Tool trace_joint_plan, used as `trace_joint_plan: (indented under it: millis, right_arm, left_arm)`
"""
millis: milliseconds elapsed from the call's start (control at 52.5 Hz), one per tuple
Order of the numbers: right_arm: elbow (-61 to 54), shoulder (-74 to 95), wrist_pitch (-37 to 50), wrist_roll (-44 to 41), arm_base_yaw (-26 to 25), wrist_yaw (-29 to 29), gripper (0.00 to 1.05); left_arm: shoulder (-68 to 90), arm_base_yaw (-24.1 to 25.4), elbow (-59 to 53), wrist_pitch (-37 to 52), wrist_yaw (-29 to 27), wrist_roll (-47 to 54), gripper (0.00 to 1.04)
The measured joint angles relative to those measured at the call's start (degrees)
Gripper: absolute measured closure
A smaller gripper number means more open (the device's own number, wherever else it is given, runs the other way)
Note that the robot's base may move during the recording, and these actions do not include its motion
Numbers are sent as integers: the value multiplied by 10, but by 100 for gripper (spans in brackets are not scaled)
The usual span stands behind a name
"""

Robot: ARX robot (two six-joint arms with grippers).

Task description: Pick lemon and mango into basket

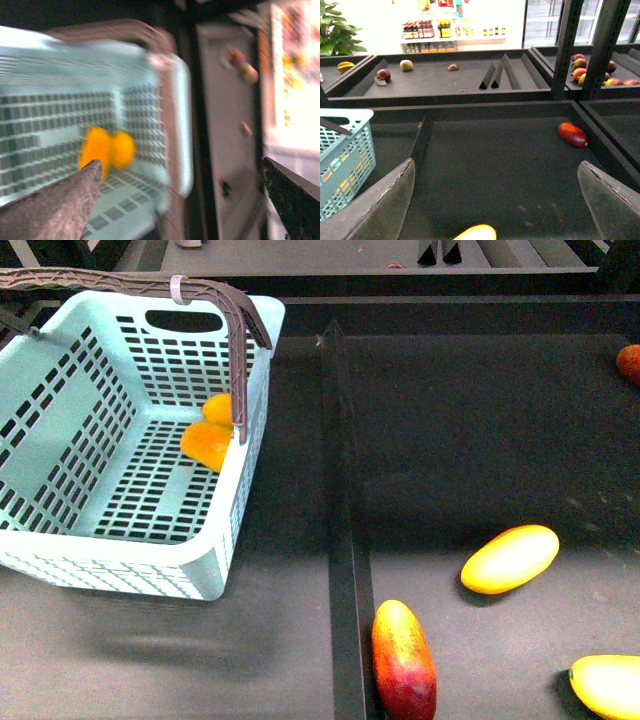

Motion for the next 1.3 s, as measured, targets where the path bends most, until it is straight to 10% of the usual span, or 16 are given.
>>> trace_joint_plan:
  millis: [133,305,419,1296]
  right_arm:
    - [0,0,0,0,0,2,9]
    - [0,0,0,0,0,1,9]
    - [0,0,0,0,0,1,9]
    - [0,0,0,0,0,1,9]
  left_arm:
    - [-61,14,-196,433,136,508,43]
    - [-143,45,-304,497,156,815,80]
    - [-183,55,-348,496,170,851,101]
    - [-515,110,-493,316,224,869,101]
